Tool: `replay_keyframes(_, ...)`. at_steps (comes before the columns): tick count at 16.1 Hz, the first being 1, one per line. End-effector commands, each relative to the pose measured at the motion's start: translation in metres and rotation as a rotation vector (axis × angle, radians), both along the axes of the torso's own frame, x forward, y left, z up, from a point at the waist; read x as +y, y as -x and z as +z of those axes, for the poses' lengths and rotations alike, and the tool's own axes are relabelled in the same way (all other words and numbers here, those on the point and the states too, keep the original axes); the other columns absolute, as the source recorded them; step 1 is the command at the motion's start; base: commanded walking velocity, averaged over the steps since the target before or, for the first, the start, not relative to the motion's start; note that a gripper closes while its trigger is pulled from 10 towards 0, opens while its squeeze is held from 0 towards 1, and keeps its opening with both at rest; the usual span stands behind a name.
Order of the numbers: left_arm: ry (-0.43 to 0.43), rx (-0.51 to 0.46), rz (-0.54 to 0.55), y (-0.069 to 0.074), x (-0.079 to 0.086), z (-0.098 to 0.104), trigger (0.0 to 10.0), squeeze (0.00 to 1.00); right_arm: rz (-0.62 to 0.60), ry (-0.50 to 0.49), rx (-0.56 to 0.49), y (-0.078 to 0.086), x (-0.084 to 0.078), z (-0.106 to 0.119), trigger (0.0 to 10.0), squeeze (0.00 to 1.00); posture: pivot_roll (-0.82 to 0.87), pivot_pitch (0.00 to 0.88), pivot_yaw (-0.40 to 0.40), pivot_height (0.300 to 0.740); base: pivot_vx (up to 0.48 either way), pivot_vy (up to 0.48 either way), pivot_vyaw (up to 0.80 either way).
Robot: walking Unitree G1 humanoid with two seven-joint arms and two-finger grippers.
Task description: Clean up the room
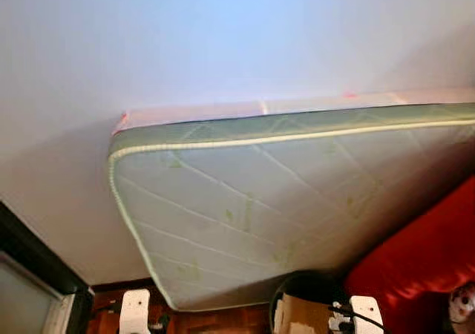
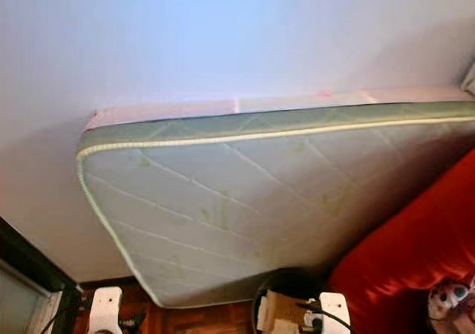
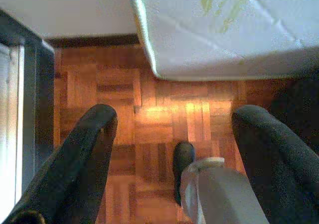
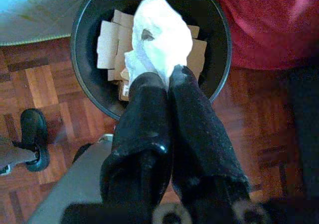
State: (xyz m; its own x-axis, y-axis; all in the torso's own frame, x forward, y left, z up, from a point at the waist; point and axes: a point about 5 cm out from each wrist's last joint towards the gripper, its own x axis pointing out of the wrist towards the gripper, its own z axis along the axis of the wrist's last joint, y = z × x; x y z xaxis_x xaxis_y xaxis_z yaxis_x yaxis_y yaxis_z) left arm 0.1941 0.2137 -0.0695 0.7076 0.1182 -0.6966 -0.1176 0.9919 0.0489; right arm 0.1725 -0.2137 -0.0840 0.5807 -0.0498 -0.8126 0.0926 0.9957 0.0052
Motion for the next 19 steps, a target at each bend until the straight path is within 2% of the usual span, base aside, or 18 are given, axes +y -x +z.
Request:
replay_keyframes(1, 0.020, -0.049, -0.008, -0.006, -0.004, 0.004, 10.0, 0.00, -0.047, -0.002, -0.024, 0.001, -0.005, 0.001, 10.0, 0.00, 0.04, 0.000, -0.032, 0.720, 0.000, 0.000, 0.00)
replay_keyframes(3, 0.028, -0.136, -0.014, -0.017, -0.008, 0.013, 10.0, 0.00, -0.072, -0.017, -0.054, 0.001, -0.005, 0.002, 10.0, 0.00, 0.03, 0.000, -0.036, 0.720, 0.000, 0.000, 0.00)
replay_keyframes(5, 0.034, -0.186, -0.034, -0.023, -0.013, 0.017, 10.0, 0.00, -0.087, -0.027, -0.075, 0.000, -0.006, 0.003, 10.0, 0.00, 0.03, 0.000, -0.037, 0.720, 0.000, 0.000, 0.00)
replay_keyframes(6, 0.004, -0.259, -0.043, -0.030, -0.013, 0.026, 10.0, 0.00, -0.123, -0.040, -0.114, 0.000, -0.007, 0.004, 10.0, 0.00, 0.03, 0.000, -0.041, 0.720, 0.000, 0.000, 0.00)
replay_keyframes(7, -0.008, -0.274, -0.045, -0.031, -0.012, 0.027, 10.0, 0.00, -0.129, -0.042, -0.120, 0.000, -0.007, 0.004, 10.0, 0.00, 0.03, 0.000, -0.041, 0.720, 0.000, 0.000, 0.00)
replay_keyframes(9, -0.033, -0.371, -0.031, -0.035, -0.001, 0.039, 10.0, 0.00, -0.177, -0.057, -0.184, -0.001, -0.010, 0.007, 10.0, 0.00, 0.03, 0.000, -0.051, 0.720, 0.000, 0.000, 0.00)
replay_keyframes(11, -0.052, -0.435, -0.018, -0.030, 0.004, 0.045, 10.0, 0.00, -0.168, -0.053, -0.213, -0.001, -0.011, 0.009, 10.0, 0.00, 0.01, 0.000, -0.052, 0.720, 0.000, 0.000, 0.00)
replay_keyframes(13, -0.073, -0.483, -0.001, -0.020, 0.007, 0.049, 10.0, 0.00, -0.155, -0.071, -0.241, -0.001, -0.011, 0.010, 10.0, 0.00, 0.01, 0.000, -0.063, 0.720, 0.000, 0.000, 0.00)
replay_keyframes(14, -0.073, -0.500, 0.009, -0.016, 0.006, 0.050, 10.0, 0.00, -0.134, -0.082, -0.290, -0.008, -0.008, 0.015, 10.0, 0.00, 0.01, 0.000, -0.066, 0.720, 0.000, 0.000, 0.00)
replay_keyframes(15, -0.078, -0.519, 0.013, -0.014, 0.004, 0.053, 10.0, 0.00, -0.070, -0.079, -0.468, -0.039, 0.008, 0.035, 10.0, 0.00, 0.01, 0.000, -0.068, 0.720, 0.000, 0.000, 0.00)
replay_keyframes(16, -0.086, -0.535, 0.012, -0.013, 0.002, 0.056, 10.0, 0.00, -0.032, -0.085, -0.564, -0.053, 0.016, 0.048, 10.0, 0.00, 0.01, 0.000, -0.067, 0.720, 0.000, 0.000, 0.00)
replay_keyframes(19, -0.093, -0.588, 0.008, -0.013, -0.003, 0.068, 10.0, 0.00, -0.004, -0.099, -0.608, -0.056, 0.022, 0.052, 10.0, 0.00, 0.01, 0.000, -0.067, 0.720, 0.000, 0.000, 0.00)
